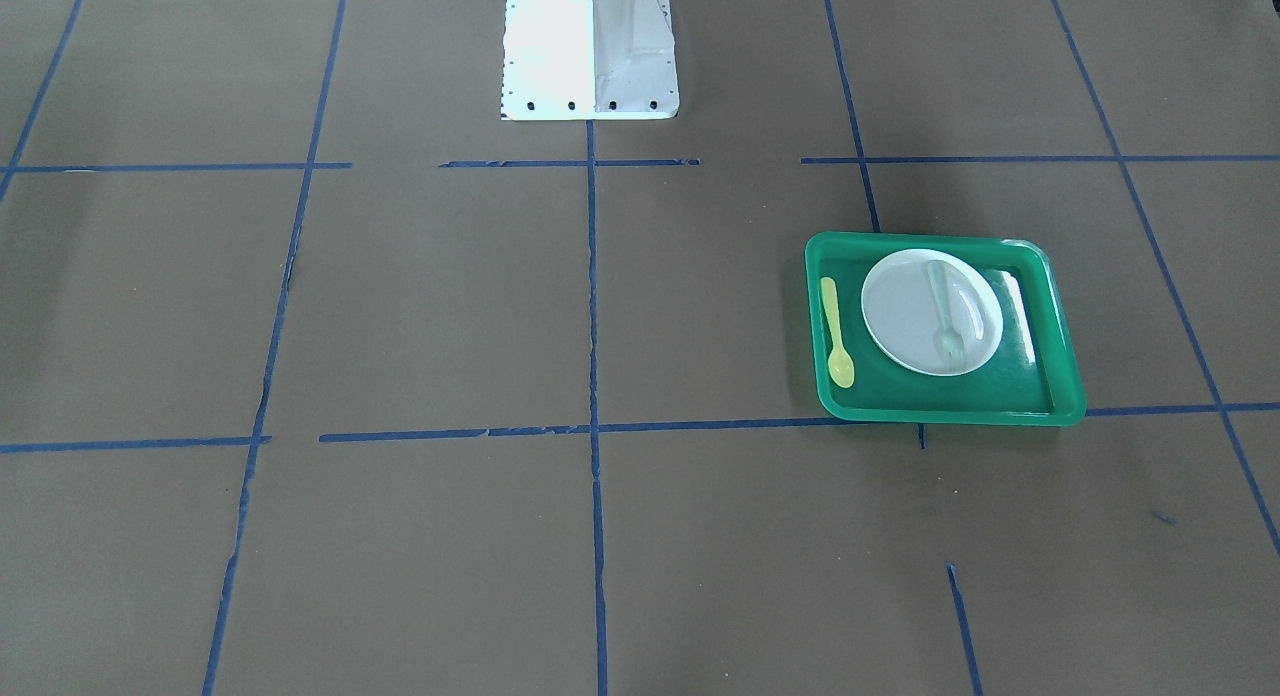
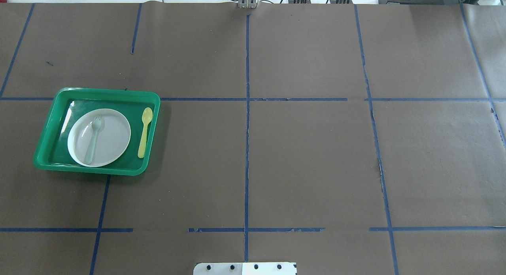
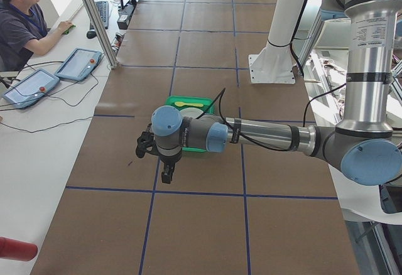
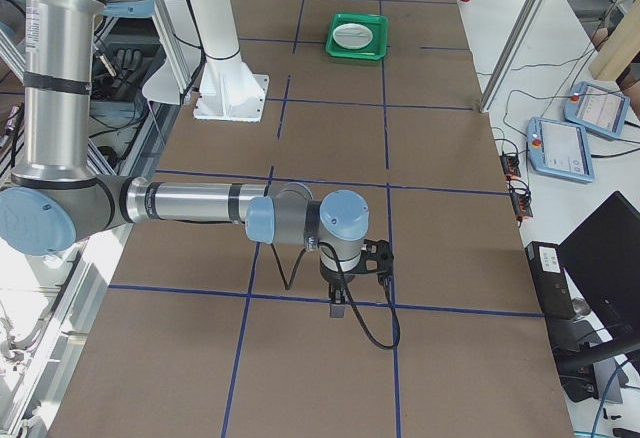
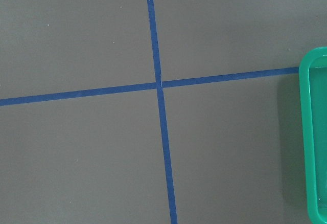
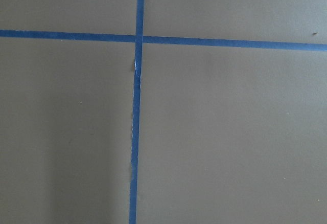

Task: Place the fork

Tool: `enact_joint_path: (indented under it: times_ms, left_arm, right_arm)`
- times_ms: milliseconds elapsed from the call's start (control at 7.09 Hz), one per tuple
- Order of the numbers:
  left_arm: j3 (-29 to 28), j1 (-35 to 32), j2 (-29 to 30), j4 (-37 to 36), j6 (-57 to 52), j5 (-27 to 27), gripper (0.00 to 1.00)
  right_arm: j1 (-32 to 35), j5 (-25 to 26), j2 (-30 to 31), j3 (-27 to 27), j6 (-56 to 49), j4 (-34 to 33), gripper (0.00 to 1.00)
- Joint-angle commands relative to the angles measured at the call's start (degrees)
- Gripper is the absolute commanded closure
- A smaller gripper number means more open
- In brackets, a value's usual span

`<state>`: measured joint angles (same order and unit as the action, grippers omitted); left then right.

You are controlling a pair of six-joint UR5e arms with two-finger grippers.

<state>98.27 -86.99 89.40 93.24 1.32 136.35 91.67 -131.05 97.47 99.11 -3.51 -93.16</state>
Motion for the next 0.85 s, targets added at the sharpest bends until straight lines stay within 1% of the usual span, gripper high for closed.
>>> enact_joint_path:
  times_ms: [0, 141, 282, 423, 564, 705]
  left_arm:
    - [4.6, 8.8, 3.1, 0.2, 8.1, -1.6, 0.00]
    - [7.6, 12.6, 4.6, 0.2, 14.7, -3.8, 0.00]
    - [8.8, 17.4, 6.7, 0.2, 22.0, -5.5, 0.00]
    - [8.8, 21.2, 8.6, 0.3, 27.1, -8.3, 0.00]
    - [7.9, 24.8, 8.7, 2.4, 30.3, -9.9, 0.00]
    - [5.1, 27.1, 8.6, 8.8, 34.9, -10.7, 0.00]
  right_arm:
    - [0.0, 0.0, 0.0, 0.0, 0.0, 0.0, 0.00]
    - [0.0, 0.0, 0.0, 0.0, 0.0, 0.0, 0.00]
    - [0.0, 0.0, 0.0, 0.0, 0.0, 0.0, 0.00]
    - [0.0, 0.0, 0.0, 0.0, 0.0, 0.0, 0.00]
    - [0.0, 0.0, 0.0, -0.1, 0.0, 0.0, 0.00]
    - [0.0, 0.0, 0.0, 0.0, 0.0, 0.0, 0.00]
